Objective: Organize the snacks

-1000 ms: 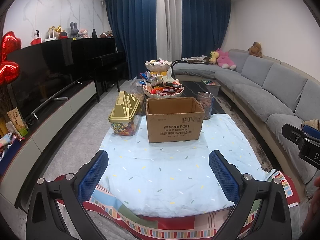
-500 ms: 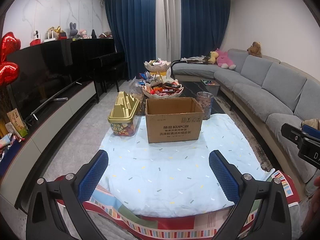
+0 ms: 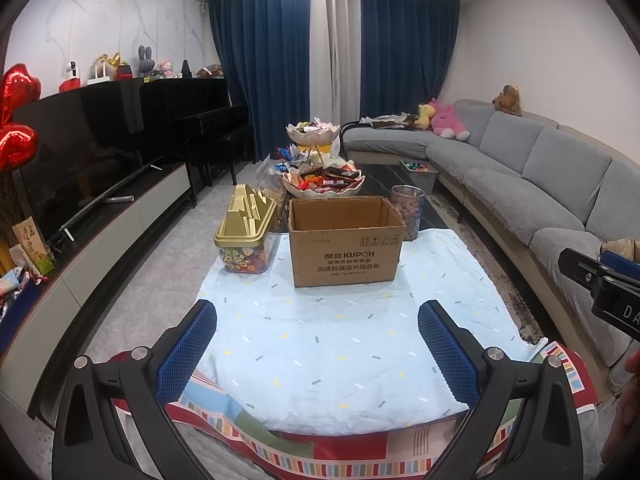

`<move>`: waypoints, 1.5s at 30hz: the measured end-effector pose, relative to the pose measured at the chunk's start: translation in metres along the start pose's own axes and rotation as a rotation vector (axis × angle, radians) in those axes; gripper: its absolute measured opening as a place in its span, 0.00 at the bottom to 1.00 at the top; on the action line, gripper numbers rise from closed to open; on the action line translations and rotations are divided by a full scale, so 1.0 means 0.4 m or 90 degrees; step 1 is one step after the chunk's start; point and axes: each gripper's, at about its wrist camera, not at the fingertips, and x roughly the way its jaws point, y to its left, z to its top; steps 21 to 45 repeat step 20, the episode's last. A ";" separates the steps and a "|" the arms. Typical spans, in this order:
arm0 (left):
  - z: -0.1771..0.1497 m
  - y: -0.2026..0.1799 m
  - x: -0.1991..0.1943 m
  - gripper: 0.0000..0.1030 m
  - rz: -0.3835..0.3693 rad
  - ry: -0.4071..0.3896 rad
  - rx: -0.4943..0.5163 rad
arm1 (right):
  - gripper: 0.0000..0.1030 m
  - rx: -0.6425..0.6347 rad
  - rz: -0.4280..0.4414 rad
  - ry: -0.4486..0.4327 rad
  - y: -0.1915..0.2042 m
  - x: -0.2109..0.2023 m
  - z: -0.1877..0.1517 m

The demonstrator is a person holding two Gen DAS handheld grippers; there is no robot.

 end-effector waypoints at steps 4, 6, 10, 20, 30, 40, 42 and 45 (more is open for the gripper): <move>0.000 0.000 0.000 0.99 -0.001 0.000 0.001 | 0.79 0.000 0.000 0.000 -0.001 0.000 -0.001; 0.000 0.001 0.000 0.99 0.001 -0.001 0.001 | 0.79 0.001 0.000 0.000 -0.001 0.000 0.000; 0.000 0.003 0.001 0.99 0.001 -0.001 0.001 | 0.79 0.000 0.000 -0.001 -0.002 0.000 -0.001; -0.002 -0.002 0.004 0.99 -0.008 -0.008 0.006 | 0.79 0.002 -0.002 0.000 -0.001 0.003 0.000; -0.002 -0.002 0.004 0.99 -0.008 -0.008 0.006 | 0.79 0.002 -0.002 0.000 -0.001 0.003 0.000; -0.002 -0.002 0.004 0.99 -0.008 -0.008 0.006 | 0.79 0.002 -0.002 0.000 -0.001 0.003 0.000; -0.002 -0.002 0.004 0.99 -0.008 -0.008 0.006 | 0.79 0.002 -0.002 0.000 -0.001 0.003 0.000; -0.002 -0.002 0.004 0.99 -0.008 -0.008 0.006 | 0.79 0.002 -0.002 0.000 -0.001 0.003 0.000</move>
